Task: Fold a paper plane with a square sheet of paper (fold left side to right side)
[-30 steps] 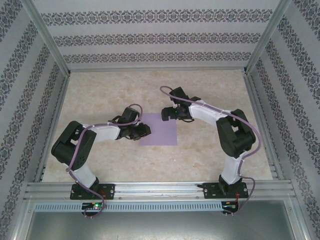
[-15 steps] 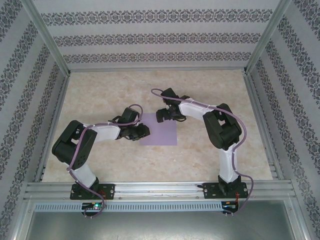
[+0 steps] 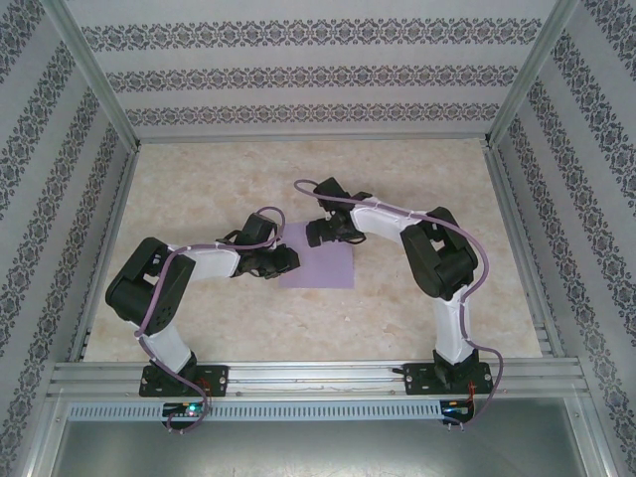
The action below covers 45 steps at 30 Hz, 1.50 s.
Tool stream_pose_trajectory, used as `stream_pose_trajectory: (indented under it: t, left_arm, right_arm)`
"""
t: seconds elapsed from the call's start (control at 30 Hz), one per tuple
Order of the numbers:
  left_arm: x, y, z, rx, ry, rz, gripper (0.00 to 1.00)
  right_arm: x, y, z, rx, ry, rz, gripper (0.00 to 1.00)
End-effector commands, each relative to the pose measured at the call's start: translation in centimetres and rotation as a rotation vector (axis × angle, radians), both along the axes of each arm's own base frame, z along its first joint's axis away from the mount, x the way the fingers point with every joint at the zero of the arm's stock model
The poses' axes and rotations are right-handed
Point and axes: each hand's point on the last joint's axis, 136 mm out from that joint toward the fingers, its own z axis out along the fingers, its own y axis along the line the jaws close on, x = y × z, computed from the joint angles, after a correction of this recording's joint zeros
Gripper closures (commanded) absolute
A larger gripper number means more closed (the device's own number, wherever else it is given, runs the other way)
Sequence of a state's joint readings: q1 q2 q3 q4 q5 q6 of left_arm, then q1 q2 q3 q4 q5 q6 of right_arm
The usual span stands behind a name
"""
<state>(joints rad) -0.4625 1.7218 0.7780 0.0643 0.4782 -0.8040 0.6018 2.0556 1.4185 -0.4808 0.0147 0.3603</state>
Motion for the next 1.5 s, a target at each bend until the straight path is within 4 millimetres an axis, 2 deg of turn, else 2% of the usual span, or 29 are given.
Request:
stream_pose_trajectory:
  t: [0.0,0.2,0.47,0.7,0.87,1.1,1.13,1.17,1.23,1.33,1.47]
  left_arm:
    - [-2.0,1.7,-3.5,0.069,0.104,0.028,0.76]
    - [-1.9,1.5,-3.4,0.056,0.099,0.028,0.76]
    - [-1.6,1.2,-3.1,0.034,0.086,0.029,0.74]
    - [-1.1,0.9,-1.8,0.018,0.042,0.018,0.64]
    - [-0.3,1.1,0.7,0.018,-0.038,0.005,0.54]
    - [0.5,2.6,3.4,0.028,-0.115,0.015,0.49]
    - [0.8,3.5,4.5,0.024,-0.150,0.028,0.47]
    - [1.2,5.2,6.4,0.016,-0.215,0.058,0.44]
    - [1.4,6.6,7.7,0.006,-0.259,0.086,0.41]
    - [1.5,7.6,9.3,-0.031,-0.303,0.096,0.38]
    - [1.5,8.2,11.5,-0.117,-0.363,0.084,0.34]
  right_arm:
    - [-2.4,2.2,1.5,0.051,0.044,0.055,0.08]
    - [-3.1,3.1,2.2,0.070,0.052,0.076,0.18]
    - [-3.6,3.3,1.6,0.087,0.085,0.078,0.33]
    - [-4.0,3.2,2.2,0.146,0.110,0.074,0.47]
    - [-4.3,3.1,3.2,0.222,0.122,0.074,0.54]
    - [-4.6,2.9,4.9,0.308,0.115,0.084,0.57]
    - [-4.7,2.9,5.5,0.339,0.111,0.089,0.58]
    - [-4.8,2.6,6.9,0.421,0.101,0.090,0.62]
    - [-4.7,2.3,8.1,0.497,0.087,0.086,0.65]
    - [-4.8,1.8,8.9,0.558,0.087,0.080,0.67]
    - [-4.9,1.5,10.9,0.653,0.057,0.093,0.69]
